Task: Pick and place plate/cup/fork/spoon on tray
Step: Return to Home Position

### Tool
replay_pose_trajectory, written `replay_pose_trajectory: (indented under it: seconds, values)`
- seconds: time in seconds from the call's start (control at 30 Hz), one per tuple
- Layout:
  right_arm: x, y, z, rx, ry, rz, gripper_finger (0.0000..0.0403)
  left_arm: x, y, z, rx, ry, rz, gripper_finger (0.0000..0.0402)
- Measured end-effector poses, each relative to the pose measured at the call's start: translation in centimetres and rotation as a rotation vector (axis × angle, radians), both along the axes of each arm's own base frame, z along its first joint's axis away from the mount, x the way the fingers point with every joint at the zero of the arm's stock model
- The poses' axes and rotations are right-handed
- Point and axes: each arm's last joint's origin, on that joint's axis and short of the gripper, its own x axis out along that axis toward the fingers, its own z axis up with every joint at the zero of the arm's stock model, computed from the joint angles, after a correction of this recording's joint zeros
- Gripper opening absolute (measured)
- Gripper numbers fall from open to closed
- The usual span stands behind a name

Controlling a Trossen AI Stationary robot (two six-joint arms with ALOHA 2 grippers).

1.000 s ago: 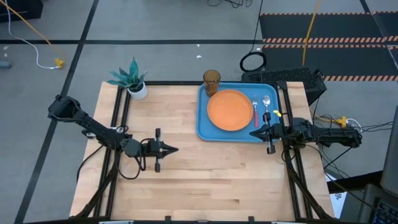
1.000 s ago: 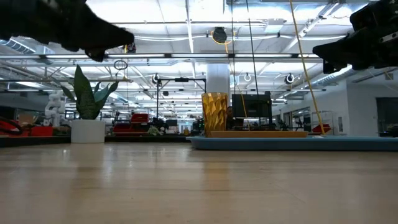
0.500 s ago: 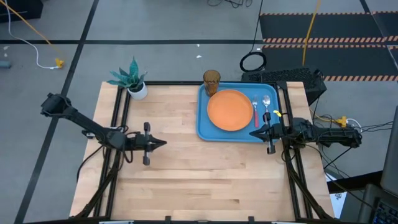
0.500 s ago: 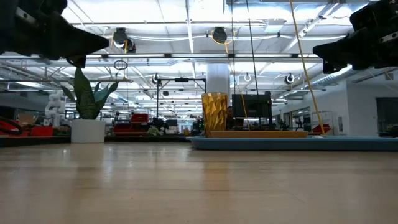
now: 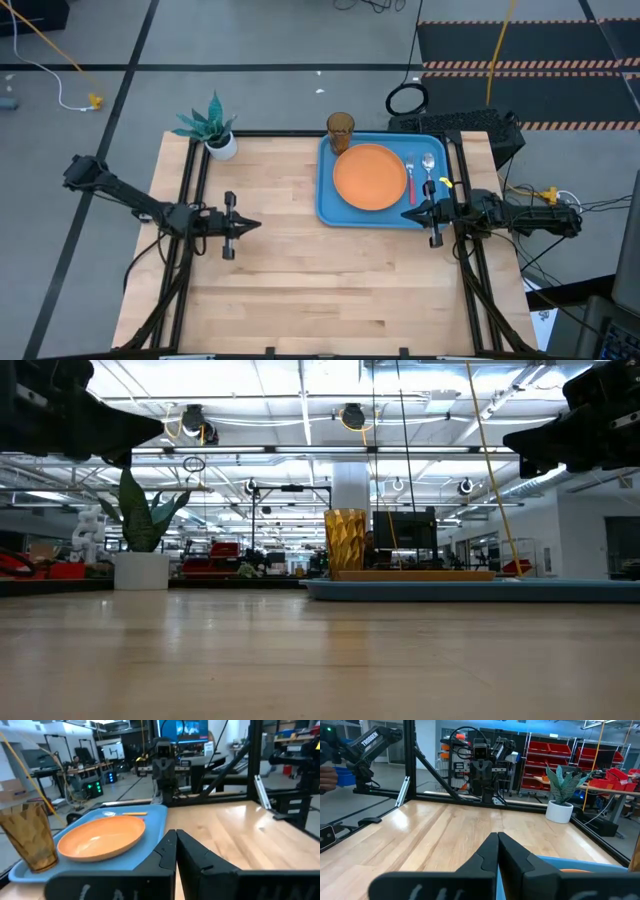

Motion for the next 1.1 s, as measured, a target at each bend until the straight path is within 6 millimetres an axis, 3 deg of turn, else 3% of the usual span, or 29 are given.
replay_pose_trajectory:
  seconds: [0.87, 1.1]
  values:
    - [0.0, 0.0, 0.0, 0.000, 0.000, 0.000, 0.0000, -2.0, 1.8, 1.5, 0.037, -0.110, -0.006, 0.0011]
    - [0.0, 0.0, 0.0, 0.000, 0.000, 0.000, 0.0000, -3.0, 1.8, 1.5, 0.055, -0.127, -0.091, 0.0004]
